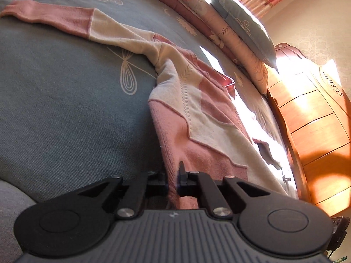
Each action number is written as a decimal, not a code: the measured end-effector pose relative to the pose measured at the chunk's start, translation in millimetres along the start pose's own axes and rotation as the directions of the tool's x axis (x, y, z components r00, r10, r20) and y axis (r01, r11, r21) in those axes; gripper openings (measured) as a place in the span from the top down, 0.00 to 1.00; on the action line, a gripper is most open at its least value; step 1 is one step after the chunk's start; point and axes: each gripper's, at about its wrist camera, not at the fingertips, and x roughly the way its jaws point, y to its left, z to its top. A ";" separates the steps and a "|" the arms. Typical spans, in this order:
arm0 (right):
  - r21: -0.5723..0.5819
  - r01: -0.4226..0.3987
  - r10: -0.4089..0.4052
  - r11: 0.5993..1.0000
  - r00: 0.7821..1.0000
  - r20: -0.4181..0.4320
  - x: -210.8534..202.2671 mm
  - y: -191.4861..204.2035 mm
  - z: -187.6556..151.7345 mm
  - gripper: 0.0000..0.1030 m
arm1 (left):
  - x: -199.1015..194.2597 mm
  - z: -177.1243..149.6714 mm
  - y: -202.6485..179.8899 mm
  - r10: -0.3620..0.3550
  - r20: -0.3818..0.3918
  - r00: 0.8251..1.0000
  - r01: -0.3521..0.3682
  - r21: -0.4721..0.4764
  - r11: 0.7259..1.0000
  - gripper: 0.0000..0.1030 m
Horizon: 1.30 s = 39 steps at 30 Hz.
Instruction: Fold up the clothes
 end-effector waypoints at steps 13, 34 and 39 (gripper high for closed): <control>-0.099 0.292 -0.302 0.951 0.947 -0.108 -9.5 -25.6 -0.5 0.70 | -18.9 17.1 16.7 0.224 -0.074 0.972 -0.220 0.058 0.974 0.72; -0.120 0.248 -0.259 0.961 0.961 -0.095 44.1 -5.3 41.0 0.58 | 91.8 4.5 -103.6 0.206 -0.143 0.968 -0.127 0.428 0.895 0.52; 0.037 0.153 -0.149 0.988 0.985 -0.083 57.4 -28.1 61.0 0.55 | 109.7 -0.7 -112.4 0.235 -0.132 0.963 -0.147 0.475 0.868 0.48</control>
